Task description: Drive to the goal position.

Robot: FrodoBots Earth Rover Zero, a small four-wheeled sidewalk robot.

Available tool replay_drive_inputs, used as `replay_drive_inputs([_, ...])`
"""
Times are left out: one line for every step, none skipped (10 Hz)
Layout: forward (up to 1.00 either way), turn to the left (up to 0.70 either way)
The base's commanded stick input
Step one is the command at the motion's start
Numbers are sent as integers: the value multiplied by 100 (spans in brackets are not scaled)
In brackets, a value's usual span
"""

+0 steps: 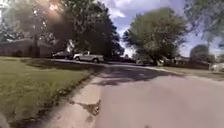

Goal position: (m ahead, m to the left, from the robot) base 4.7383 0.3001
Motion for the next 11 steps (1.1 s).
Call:
replay_drive_inputs([100, 0])
replay_drive_inputs([100, 0])
replay_drive_inputs([100, 0])
replay_drive_inputs([100, 0])
replay_drive_inputs([100, 0])
replay_drive_inputs([100, 0])
replay_drive_inputs([100, 0])
replay_drive_inputs([100, 0])
replay_drive_inputs([100, 0])
replay_drive_inputs([100, 0])
replay_drive_inputs([100, 0])
